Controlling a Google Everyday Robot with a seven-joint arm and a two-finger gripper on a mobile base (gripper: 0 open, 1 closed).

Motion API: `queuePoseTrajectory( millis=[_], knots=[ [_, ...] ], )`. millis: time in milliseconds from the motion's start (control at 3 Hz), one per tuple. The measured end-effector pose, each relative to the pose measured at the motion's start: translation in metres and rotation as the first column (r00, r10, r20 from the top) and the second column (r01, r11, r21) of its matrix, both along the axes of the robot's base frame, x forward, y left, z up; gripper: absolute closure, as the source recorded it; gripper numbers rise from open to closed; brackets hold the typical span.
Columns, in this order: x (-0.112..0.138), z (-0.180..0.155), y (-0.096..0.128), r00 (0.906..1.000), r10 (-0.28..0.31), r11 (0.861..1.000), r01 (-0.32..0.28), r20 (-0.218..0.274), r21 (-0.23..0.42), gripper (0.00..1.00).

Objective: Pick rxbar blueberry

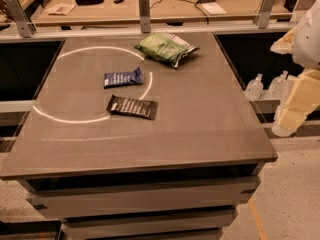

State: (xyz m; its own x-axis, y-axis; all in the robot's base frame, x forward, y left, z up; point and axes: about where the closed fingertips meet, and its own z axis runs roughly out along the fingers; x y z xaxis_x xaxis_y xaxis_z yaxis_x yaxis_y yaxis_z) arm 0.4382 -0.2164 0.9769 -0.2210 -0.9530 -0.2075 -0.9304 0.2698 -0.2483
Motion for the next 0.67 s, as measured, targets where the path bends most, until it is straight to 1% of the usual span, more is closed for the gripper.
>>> queuePoseTrajectory(
  millis=[333, 667],
  knots=[
    [0.000, 0.001, 0.000, 1.0000, 0.000, 1.000, 0.000, 0.002, 0.001, 0.00],
    [0.004, 0.021, 0.022, 0.9888, 0.120, 0.988, -0.128, 0.088, 0.090, 0.00]
  ],
)
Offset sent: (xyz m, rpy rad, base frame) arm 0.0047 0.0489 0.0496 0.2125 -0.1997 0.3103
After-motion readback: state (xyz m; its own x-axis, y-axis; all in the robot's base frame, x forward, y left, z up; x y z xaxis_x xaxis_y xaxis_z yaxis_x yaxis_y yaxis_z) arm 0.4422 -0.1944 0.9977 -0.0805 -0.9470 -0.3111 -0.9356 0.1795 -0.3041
